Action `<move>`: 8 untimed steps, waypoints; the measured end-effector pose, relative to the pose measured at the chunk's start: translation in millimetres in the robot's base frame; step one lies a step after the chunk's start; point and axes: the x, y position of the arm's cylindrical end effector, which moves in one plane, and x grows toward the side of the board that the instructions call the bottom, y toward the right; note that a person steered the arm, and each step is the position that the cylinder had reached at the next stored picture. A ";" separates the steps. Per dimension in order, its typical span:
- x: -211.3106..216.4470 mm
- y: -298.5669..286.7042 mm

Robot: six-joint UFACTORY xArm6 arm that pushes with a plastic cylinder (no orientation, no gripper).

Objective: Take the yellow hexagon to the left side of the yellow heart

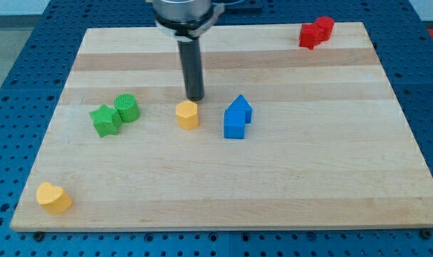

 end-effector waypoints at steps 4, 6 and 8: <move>159.6 -89.4; 129.9 -73.6; 113.5 -95.4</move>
